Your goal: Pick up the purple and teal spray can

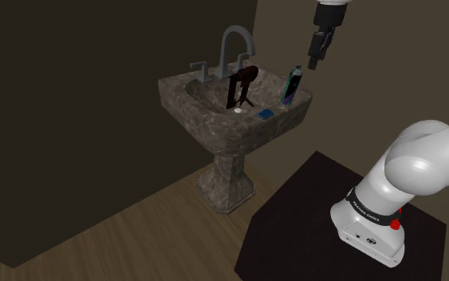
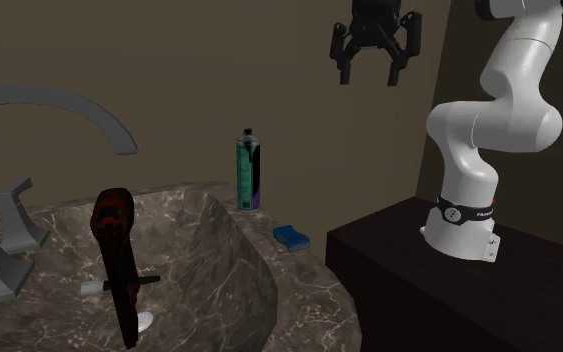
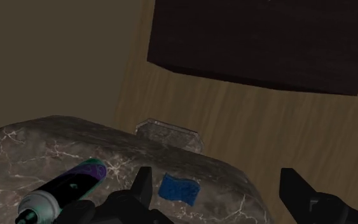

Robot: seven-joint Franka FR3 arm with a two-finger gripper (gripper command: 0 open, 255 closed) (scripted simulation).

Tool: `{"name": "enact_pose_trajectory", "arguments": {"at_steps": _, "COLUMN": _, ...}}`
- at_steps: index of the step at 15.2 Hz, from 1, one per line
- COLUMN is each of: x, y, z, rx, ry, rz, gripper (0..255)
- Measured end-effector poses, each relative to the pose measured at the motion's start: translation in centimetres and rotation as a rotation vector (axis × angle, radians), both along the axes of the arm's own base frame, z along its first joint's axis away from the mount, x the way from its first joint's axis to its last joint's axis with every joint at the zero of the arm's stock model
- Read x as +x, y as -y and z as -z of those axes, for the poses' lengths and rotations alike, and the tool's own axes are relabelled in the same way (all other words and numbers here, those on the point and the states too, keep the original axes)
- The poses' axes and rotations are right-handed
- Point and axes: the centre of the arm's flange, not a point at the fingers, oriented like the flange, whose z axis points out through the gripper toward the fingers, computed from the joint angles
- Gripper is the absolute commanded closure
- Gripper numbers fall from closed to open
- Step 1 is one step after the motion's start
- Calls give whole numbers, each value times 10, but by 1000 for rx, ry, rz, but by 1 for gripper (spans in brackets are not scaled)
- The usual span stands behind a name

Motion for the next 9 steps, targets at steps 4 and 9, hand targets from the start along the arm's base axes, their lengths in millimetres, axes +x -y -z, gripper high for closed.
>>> {"name": "enact_pose_trajectory", "arguments": {"at_steps": 4, "x": 28, "y": 50, "z": 15, "rx": 3, "ry": -41, "rz": -49, "gripper": 0}}
{"name": "enact_pose_trajectory", "arguments": {"at_steps": 9, "x": 70, "y": 104, "z": 36, "rx": 6, "ry": -94, "rz": -110, "gripper": 0}}
